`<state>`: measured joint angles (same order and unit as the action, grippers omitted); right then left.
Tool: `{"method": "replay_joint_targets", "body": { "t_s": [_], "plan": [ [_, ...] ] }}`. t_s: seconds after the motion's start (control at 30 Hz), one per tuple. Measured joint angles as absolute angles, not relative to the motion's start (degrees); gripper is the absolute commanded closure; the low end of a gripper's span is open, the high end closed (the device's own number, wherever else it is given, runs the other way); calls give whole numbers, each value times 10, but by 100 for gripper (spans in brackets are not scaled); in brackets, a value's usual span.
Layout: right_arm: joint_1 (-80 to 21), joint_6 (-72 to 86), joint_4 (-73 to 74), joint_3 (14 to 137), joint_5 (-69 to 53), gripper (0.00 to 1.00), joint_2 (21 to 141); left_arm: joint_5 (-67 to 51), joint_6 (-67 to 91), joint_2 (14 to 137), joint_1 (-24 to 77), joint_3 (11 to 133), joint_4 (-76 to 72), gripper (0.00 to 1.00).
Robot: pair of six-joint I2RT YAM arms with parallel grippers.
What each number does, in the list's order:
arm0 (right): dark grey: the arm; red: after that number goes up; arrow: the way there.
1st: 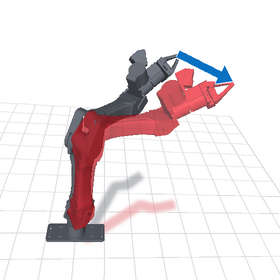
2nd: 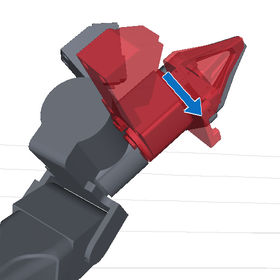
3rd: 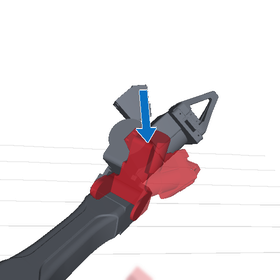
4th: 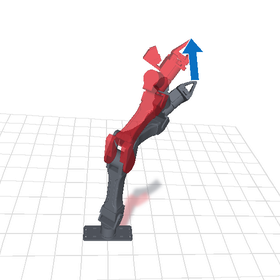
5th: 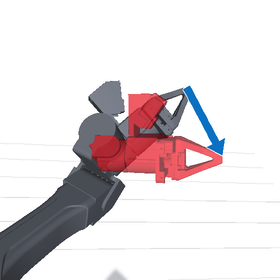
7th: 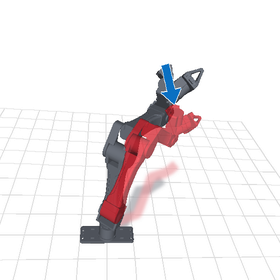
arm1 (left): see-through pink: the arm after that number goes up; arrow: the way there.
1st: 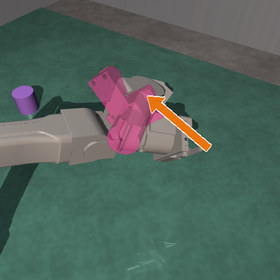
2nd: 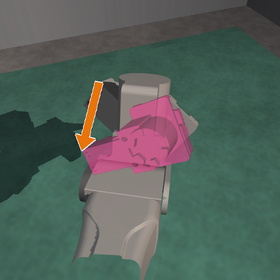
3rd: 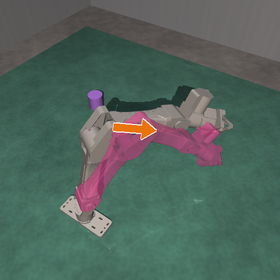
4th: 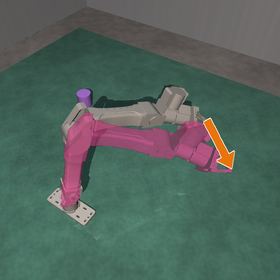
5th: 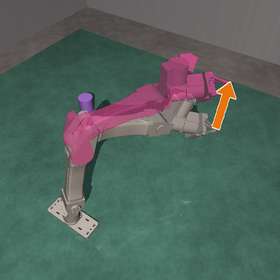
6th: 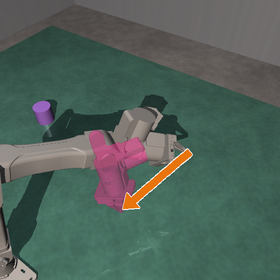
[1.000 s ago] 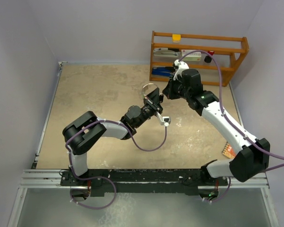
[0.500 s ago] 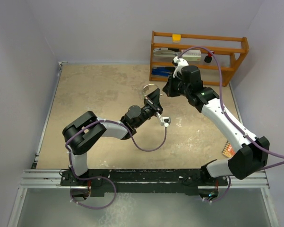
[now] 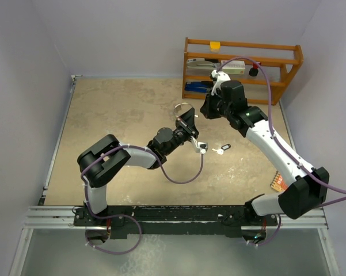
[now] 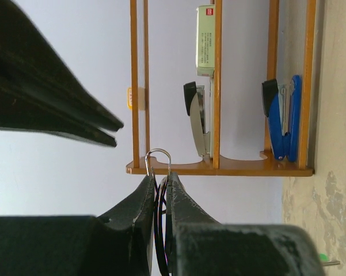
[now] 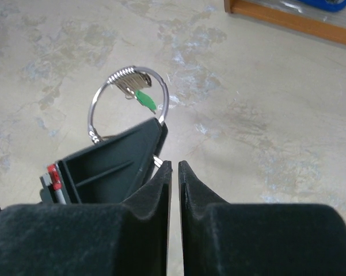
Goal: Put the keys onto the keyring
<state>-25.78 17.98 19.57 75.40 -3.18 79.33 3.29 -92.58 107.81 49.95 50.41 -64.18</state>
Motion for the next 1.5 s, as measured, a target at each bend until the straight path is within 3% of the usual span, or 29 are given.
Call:
{"method": "replay_joint_targets", "body": {
  "t_s": [0.07,0.2,0.4,0.87,1.5],
  "plan": [
    [-257,180,201,745,-20,69,789,34,-926,1078,498,504,-641,100],
    [-243,188,211,706,-1,57,775,40,-924,1078,493,504,-642,100],
    [-200,217,234,634,37,52,775,52,-919,1078,491,499,-647,100],
    [-195,247,277,585,50,49,840,56,-910,1078,491,489,-655,100],
    [-194,256,262,575,50,53,920,56,-899,1078,491,488,-667,100]
  ]
}}
